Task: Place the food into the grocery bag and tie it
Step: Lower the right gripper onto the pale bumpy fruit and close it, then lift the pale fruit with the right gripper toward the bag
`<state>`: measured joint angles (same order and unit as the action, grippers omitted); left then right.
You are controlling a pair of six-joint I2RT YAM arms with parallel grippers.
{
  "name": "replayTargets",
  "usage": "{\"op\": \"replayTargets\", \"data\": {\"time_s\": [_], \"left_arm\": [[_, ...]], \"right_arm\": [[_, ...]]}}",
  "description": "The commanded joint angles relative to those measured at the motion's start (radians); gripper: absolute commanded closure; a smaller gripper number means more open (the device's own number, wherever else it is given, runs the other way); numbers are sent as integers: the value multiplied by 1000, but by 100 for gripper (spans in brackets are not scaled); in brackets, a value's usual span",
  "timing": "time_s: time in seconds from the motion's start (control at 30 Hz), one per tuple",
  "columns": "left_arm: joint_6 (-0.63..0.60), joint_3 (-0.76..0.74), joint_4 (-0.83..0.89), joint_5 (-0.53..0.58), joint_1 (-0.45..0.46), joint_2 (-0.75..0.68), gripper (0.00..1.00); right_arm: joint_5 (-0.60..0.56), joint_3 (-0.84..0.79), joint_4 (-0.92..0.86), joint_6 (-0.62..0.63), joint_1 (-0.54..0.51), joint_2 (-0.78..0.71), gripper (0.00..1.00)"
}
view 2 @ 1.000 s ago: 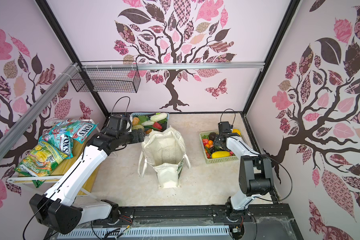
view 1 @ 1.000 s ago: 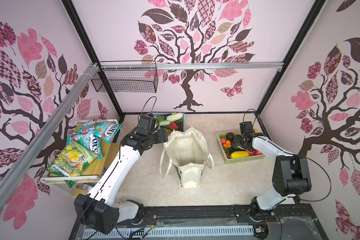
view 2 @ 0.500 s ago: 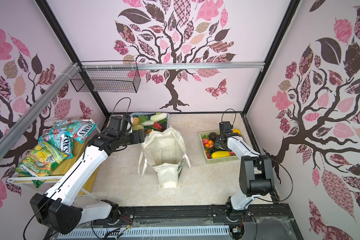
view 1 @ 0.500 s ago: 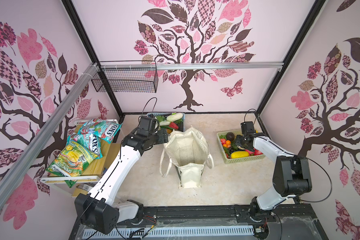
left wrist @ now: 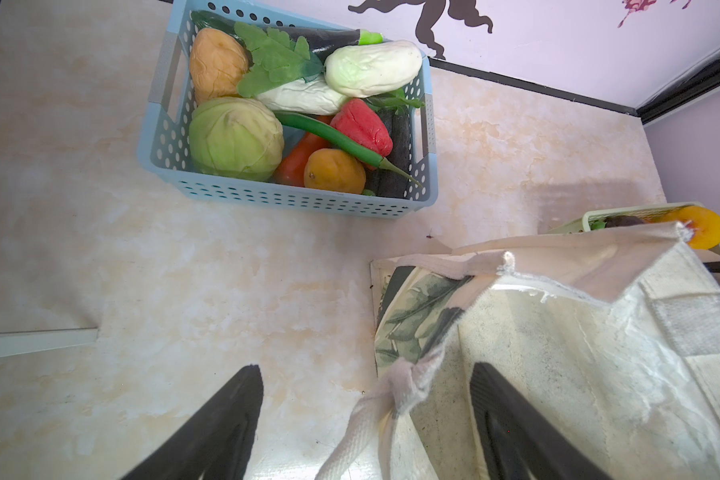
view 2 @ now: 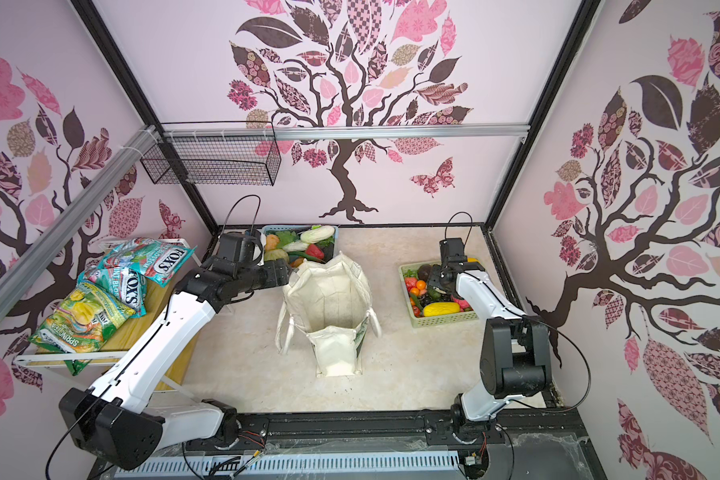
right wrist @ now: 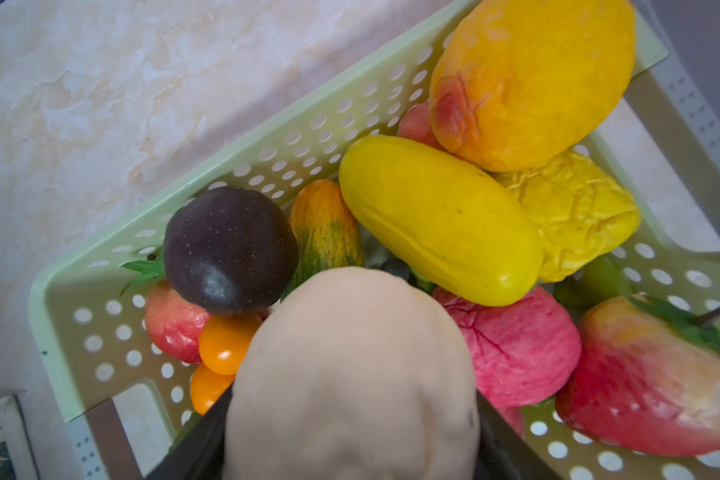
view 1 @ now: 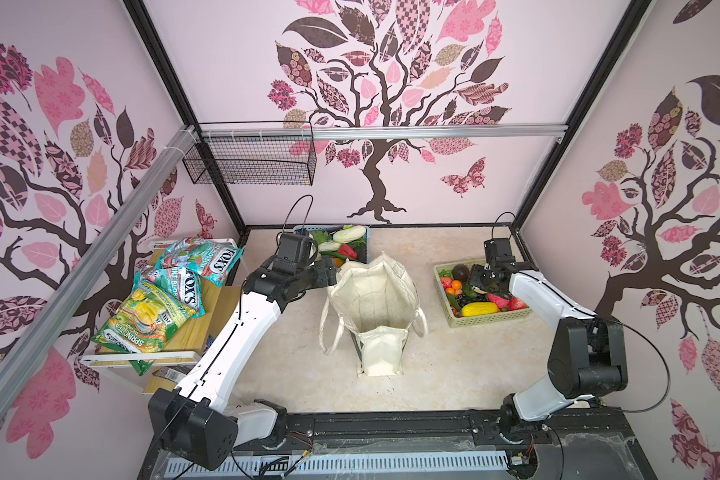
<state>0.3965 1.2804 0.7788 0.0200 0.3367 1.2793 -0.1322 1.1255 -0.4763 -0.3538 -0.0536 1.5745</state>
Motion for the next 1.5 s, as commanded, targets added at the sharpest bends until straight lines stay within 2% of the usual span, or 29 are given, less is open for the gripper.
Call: {"op": "replayTargets", "data": {"time_s": [0.0,0.57,1.07,1.47], "left_arm": [[4,-28,-21,-2,4,-22,18],[8,-21,-18,0,4,-31,17],[16,-17,-6,-1,5,-51,17],[21,-15,-6,1,10,-46,17]], "right_arm": [[14,54,-40,21,-25,-43,36],[-27,231,-133,45,-284,-107,37],[-35,358,-184,52,-343,-162,38],[-16,408,-182,43,-441,-182,38]]}}
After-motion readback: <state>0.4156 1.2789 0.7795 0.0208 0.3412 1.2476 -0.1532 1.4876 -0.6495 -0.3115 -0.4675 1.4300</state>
